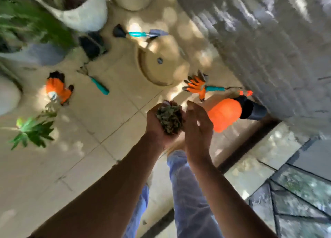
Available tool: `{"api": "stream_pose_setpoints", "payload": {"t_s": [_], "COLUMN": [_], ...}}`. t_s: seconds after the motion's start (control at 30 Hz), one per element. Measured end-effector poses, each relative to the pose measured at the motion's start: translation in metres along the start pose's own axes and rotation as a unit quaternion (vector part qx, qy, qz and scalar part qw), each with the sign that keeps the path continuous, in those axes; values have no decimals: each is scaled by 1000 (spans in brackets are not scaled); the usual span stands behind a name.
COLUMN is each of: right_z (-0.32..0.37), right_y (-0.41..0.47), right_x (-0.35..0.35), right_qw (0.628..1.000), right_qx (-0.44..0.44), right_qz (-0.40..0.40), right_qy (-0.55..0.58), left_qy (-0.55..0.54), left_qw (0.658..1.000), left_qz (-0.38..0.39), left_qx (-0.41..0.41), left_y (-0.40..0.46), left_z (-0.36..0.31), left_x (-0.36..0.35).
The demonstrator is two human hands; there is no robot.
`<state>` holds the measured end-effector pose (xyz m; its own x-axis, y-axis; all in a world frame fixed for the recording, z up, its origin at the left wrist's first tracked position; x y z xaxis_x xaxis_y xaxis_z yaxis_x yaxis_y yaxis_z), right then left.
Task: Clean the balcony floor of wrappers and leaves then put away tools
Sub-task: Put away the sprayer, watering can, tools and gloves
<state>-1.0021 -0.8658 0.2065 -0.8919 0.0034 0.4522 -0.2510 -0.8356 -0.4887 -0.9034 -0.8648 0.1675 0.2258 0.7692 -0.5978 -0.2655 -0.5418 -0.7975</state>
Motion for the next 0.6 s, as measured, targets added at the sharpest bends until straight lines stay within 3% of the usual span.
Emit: {"api": "stream_pose_setpoints", "payload": {"t_s": [0.1, 0.23, 0.4, 0.6], "right_z": [19, 39, 65, 74], "right_y": [-33, -94, -176, -278], "right_x": [-68, -147, -238, -335], "right_qw": [987, 958, 950, 938], "right_qx": [-57, -140, -138, -83], "right_qz": [53, 126, 200, 325], "right_qy": [140, 218, 196, 84], "left_qy": [-44, -131, -187, -274], "left_qw": [997, 980, 943, 879], "left_qz": [8, 31, 44, 5], "left_qx": [-59, -146, -272, -389], "left_y": [-47, -112, -198, -292], "left_z": [-37, -91, -166, -226], "left_x": [25, 61, 123, 216]}}
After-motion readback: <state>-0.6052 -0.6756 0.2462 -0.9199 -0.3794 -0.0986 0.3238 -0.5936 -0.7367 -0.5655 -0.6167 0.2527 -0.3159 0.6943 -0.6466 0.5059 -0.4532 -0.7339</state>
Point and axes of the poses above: each hand's wrist, its own y-axis towards the middle knuckle, its own x-axis out of the back of the hand, z = x × y, the point moved 5 cm from there along y, towards the middle knuckle, and after that the axes turned 2 degrees about -y, right-handed, at the moved point
